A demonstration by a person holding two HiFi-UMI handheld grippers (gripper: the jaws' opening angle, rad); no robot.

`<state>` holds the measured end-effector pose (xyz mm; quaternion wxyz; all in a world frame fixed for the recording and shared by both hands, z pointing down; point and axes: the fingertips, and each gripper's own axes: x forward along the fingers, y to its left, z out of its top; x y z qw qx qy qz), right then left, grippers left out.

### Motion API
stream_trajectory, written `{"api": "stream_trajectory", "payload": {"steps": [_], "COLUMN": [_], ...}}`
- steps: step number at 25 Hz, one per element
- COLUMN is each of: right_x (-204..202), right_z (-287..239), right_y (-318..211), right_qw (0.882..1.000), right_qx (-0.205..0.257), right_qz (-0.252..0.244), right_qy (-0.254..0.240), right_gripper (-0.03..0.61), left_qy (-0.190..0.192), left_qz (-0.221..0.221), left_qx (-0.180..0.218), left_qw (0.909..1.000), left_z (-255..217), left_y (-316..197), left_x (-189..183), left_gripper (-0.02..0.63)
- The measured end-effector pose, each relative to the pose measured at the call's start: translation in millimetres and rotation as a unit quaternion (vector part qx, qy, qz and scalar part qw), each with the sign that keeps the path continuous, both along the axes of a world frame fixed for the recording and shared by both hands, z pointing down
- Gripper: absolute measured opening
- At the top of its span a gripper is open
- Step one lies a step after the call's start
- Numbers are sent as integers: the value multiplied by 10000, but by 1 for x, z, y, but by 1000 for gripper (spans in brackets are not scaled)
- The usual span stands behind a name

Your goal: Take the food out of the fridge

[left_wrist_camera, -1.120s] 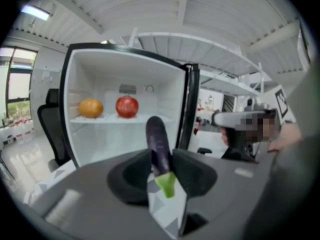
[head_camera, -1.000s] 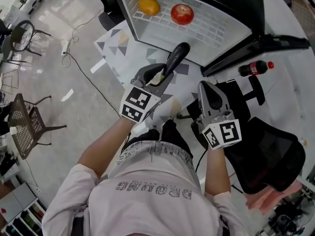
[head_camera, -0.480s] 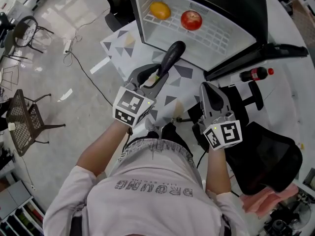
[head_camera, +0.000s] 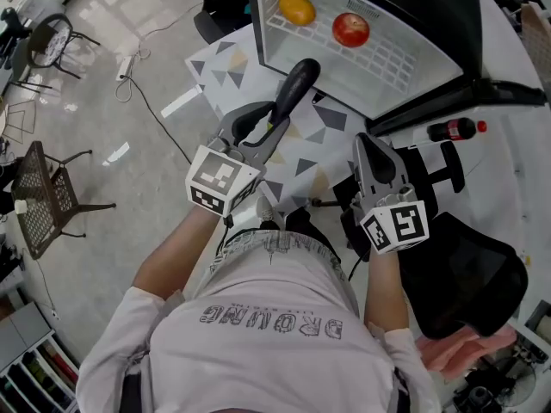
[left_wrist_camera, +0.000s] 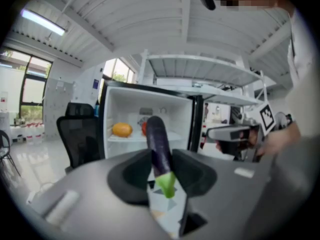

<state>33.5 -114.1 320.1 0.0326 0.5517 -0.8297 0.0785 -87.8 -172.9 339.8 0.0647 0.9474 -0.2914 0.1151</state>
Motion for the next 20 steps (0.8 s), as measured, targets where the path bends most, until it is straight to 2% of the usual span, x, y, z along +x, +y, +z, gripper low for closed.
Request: {"api": "stream_trajectory", "payload": {"steps": [8, 20], "right_x": [-6, -7], "right_z": [-2, -1], "right_y": [-8, -20], "right_qw": [9999, 9996], "right_qx": [-10, -37], "right_qz": [-164, -282], "right_qy": [19, -29], "right_gripper": [-3, -3], "left_qy": [64, 208], "left_qz": [-149, -119], "left_qx": [-20, 40], "left_qw": [9999, 9997], "left_z": [1, -3], "left_y": [0, 0], "left_x": [-15, -11], "left_gripper": [133, 133]}}
